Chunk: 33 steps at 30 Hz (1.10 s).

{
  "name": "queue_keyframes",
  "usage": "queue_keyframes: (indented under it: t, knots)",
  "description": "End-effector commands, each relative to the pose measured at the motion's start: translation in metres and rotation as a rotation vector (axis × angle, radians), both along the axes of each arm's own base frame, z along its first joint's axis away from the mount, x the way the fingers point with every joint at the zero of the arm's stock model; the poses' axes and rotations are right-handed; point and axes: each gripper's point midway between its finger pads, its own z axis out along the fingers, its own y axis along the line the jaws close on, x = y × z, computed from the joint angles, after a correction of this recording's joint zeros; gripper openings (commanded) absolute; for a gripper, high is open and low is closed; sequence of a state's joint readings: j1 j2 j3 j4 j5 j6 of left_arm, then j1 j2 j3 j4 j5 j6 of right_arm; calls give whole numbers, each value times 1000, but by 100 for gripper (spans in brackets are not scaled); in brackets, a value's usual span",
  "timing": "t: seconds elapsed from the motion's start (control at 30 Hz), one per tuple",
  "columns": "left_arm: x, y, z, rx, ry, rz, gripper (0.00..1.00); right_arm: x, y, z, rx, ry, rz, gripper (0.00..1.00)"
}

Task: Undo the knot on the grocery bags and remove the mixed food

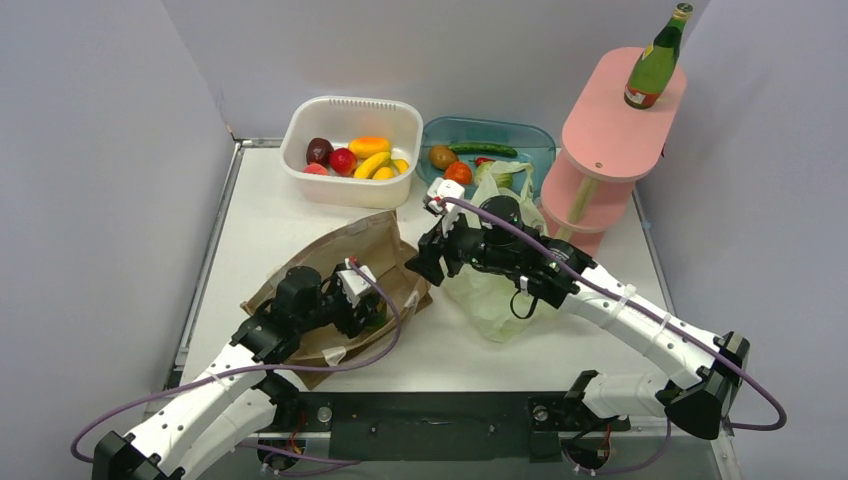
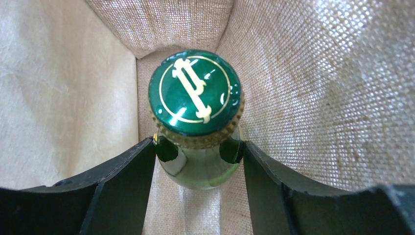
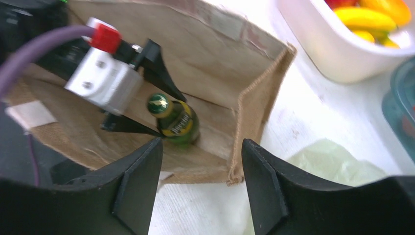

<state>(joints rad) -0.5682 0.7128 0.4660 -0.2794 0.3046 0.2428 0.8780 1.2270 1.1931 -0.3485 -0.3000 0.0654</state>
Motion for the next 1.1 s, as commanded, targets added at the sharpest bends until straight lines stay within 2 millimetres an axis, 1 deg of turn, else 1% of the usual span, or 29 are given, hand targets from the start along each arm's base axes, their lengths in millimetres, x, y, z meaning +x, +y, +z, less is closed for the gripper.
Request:
queue_keyframes:
  t: [0.0, 0.03, 0.07, 0.13, 0.23, 0.27, 0.33, 0.37, 0.4, 0.43, 0.47, 0.5, 0.53, 0.57, 0.8, 0.93, 1.07]
  knots:
    - [18, -22, 56, -167, -198, -46, 0, -21, 21, 49, 133, -79, 197, 57]
    - [17, -23, 56, -169, -202, -52, 0, -28, 25, 49, 146, -90, 243, 57]
    - [18, -24, 58, -175, -212, -55, 0, -28, 27, 53, 163, -127, 265, 56]
    - [16, -25, 60, -177, -224, -74, 0, -31, 31, 47, 148, -182, 326, 56]
    - [12, -26, 62, -172, -247, -103, 0, -32, 37, 33, 106, -237, 407, 53]
    - [10, -26, 63, -168, -254, -117, 0, -30, 39, 25, 82, -248, 424, 52]
    - [7, -25, 62, -162, -254, -130, 0, -28, 43, 12, 55, -255, 454, 51]
    - [5, -25, 62, -161, -254, -134, 0, -28, 45, 9, 52, -262, 467, 50]
    - [3, -25, 61, -159, -252, -140, 0, -27, 48, -2, 36, -257, 479, 49]
    - [2, -24, 61, -159, -254, -143, 0, -25, 51, -4, 43, -269, 481, 49]
    - [1, -24, 59, -157, -254, -144, 0, -24, 53, -12, 36, -256, 485, 49]
    - [1, -23, 60, -158, -257, -144, 0, -23, 57, -12, 44, -266, 489, 49]
    - [0, -23, 60, -159, -258, -143, 0, -25, 60, -18, 41, -256, 497, 49]
    - [1, -23, 62, -161, -261, -141, 0, -25, 62, -18, 46, -260, 502, 50]
    - [0, -23, 67, -179, -263, -135, 0, -30, 73, -35, 52, -259, 531, 52]
    - [0, -24, 70, -189, -268, -134, 0, -32, 82, -34, 80, -270, 538, 52]
    - [2, -25, 75, -199, -271, -128, 0, -36, 88, -42, 86, -255, 550, 50]
